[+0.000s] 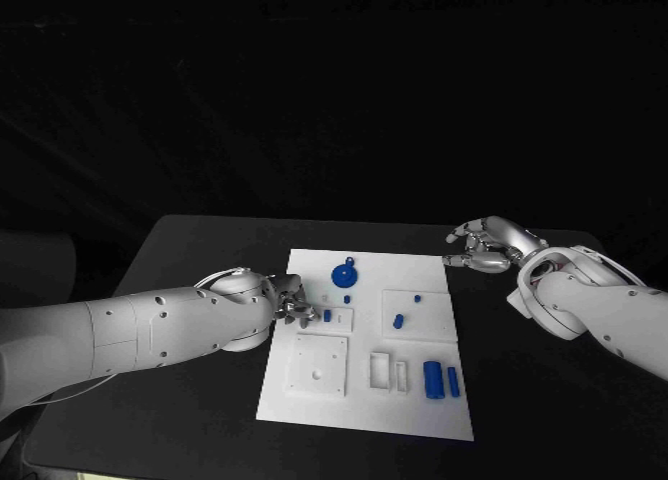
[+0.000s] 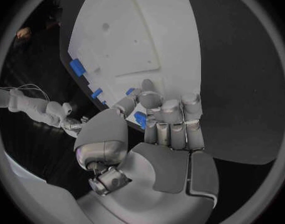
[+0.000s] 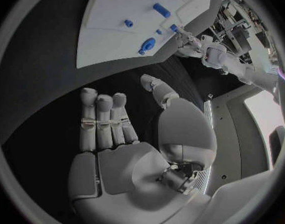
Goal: Assemble the parts on the task board
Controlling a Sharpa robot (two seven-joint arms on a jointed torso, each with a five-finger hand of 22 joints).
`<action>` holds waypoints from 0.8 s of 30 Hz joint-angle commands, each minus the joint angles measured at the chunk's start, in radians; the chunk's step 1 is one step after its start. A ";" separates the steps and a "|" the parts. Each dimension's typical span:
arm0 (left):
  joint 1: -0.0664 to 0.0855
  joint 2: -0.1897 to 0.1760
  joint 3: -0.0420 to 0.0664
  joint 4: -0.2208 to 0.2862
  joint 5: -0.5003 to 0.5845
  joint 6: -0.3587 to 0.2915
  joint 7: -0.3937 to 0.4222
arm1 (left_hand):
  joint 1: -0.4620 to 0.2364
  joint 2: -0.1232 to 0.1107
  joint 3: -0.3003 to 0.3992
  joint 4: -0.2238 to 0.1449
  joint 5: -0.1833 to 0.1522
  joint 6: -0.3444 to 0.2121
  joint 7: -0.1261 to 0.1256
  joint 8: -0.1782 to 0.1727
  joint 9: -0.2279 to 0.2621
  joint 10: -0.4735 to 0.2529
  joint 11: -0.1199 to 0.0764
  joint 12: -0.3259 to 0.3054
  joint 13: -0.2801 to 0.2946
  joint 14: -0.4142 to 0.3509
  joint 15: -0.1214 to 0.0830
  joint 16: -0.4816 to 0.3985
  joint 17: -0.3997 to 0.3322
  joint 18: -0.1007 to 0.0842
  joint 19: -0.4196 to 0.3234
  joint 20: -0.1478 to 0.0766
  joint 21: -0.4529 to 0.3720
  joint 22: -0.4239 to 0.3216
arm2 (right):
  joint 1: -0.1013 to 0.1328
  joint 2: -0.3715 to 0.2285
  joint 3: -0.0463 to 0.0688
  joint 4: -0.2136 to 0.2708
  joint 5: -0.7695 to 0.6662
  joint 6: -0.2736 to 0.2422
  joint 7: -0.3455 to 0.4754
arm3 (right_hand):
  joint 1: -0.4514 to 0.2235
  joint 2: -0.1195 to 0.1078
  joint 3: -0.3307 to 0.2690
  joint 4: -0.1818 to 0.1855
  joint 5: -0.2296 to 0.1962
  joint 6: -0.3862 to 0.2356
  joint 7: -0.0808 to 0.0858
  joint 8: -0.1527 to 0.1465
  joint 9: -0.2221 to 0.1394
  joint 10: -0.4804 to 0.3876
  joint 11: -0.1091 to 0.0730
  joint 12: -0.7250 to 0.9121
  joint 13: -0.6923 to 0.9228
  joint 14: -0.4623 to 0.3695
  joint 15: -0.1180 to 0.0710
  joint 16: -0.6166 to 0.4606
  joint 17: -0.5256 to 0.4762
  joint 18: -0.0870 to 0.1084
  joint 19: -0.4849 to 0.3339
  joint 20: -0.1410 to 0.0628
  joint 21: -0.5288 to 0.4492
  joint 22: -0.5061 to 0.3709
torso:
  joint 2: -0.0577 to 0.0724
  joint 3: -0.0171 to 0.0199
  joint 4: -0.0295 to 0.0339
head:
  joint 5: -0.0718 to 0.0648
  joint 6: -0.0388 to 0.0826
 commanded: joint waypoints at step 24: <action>0.002 -0.007 0.001 -0.001 0.010 -0.002 -0.002 | -0.018 -0.239 0.044 0.158 -0.004 -0.030 0.002 0.009 0.002 -0.006 0.004 -0.012 -0.006 -0.009 -0.002 -0.007 -0.011 0.000 0.004 -0.115 -0.006 -0.010 | 0.000 0.000 0.000 0.001 -0.003 0.010 0.005 | -0.002 0.006 0.005 0.001 0.006 0.000 0.006 0.005 -0.002 -0.010 0.000 0.006 -0.002 -0.008 0.001 0.004 -0.002 0.068 -0.001 0.002 -0.005 0.001 | 0.000 -0.0001 0.0008 | 0.004 0.001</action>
